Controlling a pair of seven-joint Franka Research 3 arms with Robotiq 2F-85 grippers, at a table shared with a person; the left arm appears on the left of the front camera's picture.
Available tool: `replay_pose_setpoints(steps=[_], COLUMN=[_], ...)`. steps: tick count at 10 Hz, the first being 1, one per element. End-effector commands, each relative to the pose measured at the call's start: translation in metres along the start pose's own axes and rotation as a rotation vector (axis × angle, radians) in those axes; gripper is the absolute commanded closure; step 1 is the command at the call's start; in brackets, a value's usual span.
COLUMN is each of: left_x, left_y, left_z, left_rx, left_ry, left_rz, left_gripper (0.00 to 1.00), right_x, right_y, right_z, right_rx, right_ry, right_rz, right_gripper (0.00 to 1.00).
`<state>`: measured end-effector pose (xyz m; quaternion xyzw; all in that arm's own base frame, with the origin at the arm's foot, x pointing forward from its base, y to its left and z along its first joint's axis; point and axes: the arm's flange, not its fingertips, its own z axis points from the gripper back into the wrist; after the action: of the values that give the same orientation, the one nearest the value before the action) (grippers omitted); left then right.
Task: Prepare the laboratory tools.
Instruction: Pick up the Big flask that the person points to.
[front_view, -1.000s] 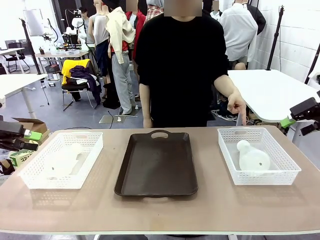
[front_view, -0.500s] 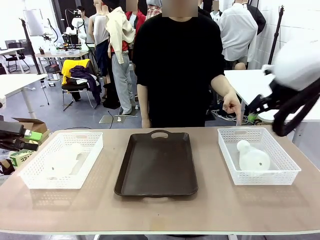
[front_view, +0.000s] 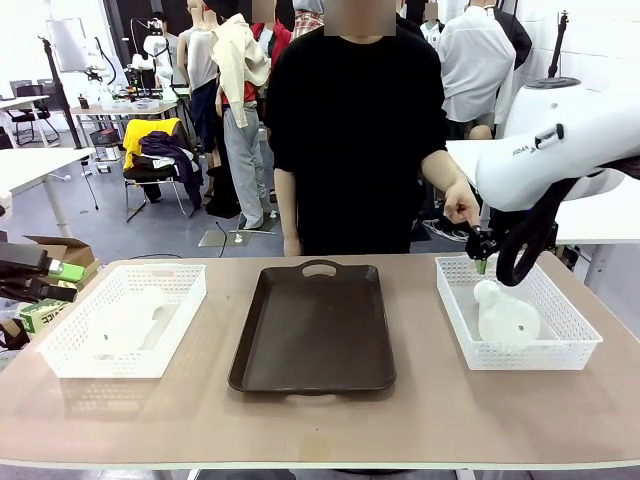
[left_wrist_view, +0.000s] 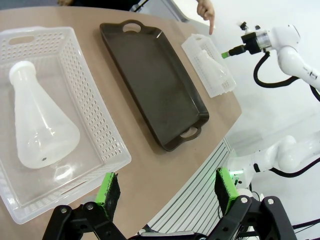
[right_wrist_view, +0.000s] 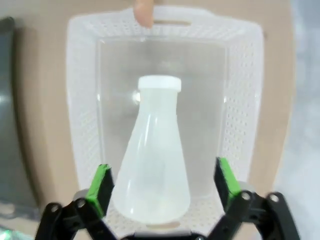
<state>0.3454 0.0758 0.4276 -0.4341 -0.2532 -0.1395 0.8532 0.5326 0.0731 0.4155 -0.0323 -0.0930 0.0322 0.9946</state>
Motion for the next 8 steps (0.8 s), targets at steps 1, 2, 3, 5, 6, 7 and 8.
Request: replay_pose_setpoints(steps=[1, 2, 3, 5, 6, 7, 8], left_x=[0.0, 0.0, 0.0, 0.0, 0.0, 0.0, 0.0], left_y=[0.002, 0.002, 0.002, 0.002, 0.002, 0.002, 0.002], left_z=[0.0, 0.0, 0.0, 0.0, 0.0, 0.0, 0.0], left_rx=[-0.021, -0.021, -0.021, -0.021, -0.021, -0.021, -0.021], left_ry=[-0.024, -0.024, -0.024, -0.024, -0.024, -0.024, -0.024], left_rz=[-0.015, -0.015, -0.015, -0.015, -0.015, -0.015, -0.015], left_gripper=[0.0, 0.0, 0.0, 0.0, 0.0, 0.0, 0.0], right_x=[0.021, 0.027, 0.032, 0.032, 0.031, 0.029, 0.027], right_y=[0.002, -0.001, -0.005, -0.005, -0.005, -0.003, -0.001], right_z=[-0.009, -0.02, -0.031, -0.047, -0.052, -0.057, -0.061], right_rx=[-0.016, -0.007, -0.005, -0.005, -0.005, -0.002, -0.003], right_ry=[0.051, 0.085, 0.101, 0.097, 0.093, 0.086, 0.077], right_rz=[-0.039, -0.054, -0.064, -0.068, -0.079, -0.095, -0.106], right_gripper=[0.0, 0.0, 0.0, 0.0, 0.0, 0.0, 0.0])
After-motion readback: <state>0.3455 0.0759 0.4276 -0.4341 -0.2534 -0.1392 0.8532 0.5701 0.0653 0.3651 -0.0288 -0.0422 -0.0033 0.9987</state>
